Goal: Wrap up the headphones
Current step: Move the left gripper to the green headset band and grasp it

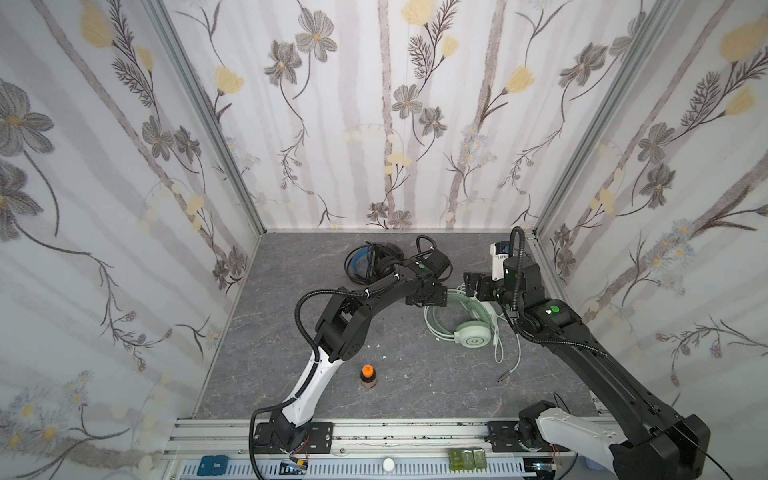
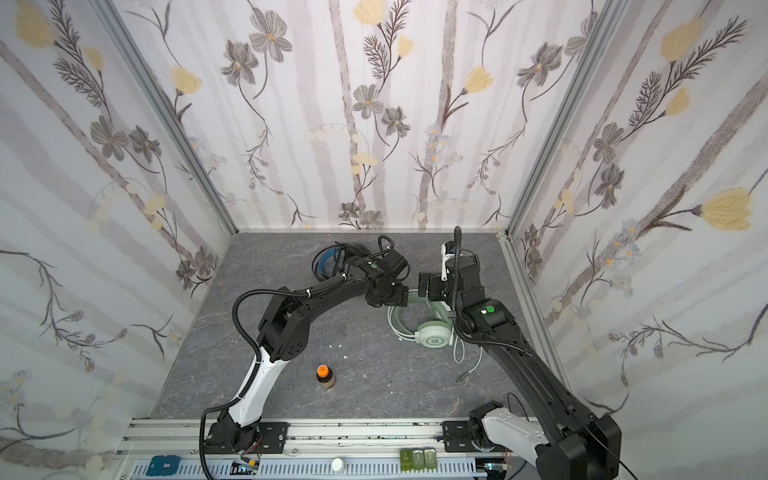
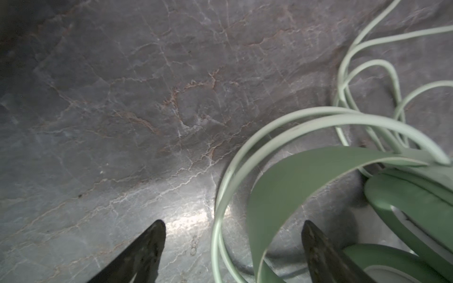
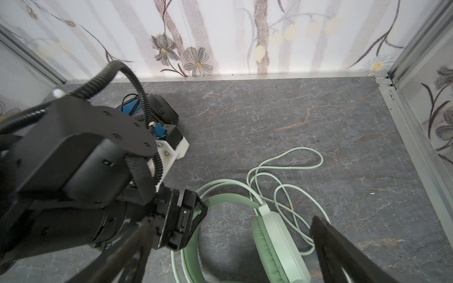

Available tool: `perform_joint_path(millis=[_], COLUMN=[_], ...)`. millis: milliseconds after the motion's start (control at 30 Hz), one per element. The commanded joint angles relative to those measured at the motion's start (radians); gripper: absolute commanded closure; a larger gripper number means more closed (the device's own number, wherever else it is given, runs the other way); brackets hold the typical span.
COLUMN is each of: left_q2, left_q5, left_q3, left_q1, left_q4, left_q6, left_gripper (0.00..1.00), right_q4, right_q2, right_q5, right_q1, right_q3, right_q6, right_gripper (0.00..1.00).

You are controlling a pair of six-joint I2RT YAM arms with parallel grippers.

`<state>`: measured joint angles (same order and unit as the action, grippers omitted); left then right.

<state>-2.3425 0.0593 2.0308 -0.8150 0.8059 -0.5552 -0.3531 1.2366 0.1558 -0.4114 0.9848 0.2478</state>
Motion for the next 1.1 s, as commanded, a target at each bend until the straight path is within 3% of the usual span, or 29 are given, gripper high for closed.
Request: perform_joint_path(millis=[0,133,333,467,633,833,1067], left_q2=[-0.034,-0.075,-0.089,-0.056,0.025,0.086,0.109], left_q5=[-0.065,-0.076,-0.105,-0.147,-0.169,-0.160,-0.146], left_q3=[0.017,-0.001,-0.034,-0.076,-0.170,-0.269,-0.323], left_q1=[-0.005,-0.016,-0.030,-0.035,-0.036,-0.035,-0.021], left_q4=[0.067,0.080,0.059,0.073,0.086,0.078,0.061], left_q6=[0.004,-0.072,-0.196,-0.238,-0.265,-0.268,-0.243], left_gripper=[0.14,0.18,0.41,0.56,0.63,0.63,0.55], right_q4=[-0.014,-0.024,-0.013,-0.014,0.027,0.048,0.049], right_q2=[-0.024,-0.051,-0.122,-0.167,-0.207,-0.188,-0.156], right_q5=[0.011,-0.024,-0.123,-0.164,-0.189,-0.188,-0.137], right_q1=[0.002,0.005,0.005,0.005,0.005,0.005,0.003], right_q3=[-0.014,-0.012,-0.043,-0.062,-0.097,-0.098,-0.079], right_q6=[-0.063,-0.107,-0.113,-0.116,-0.118,-0.113,-0.120], right_gripper=[0.00,0.00,0.00,0.00,0.00,0.00,0.00])
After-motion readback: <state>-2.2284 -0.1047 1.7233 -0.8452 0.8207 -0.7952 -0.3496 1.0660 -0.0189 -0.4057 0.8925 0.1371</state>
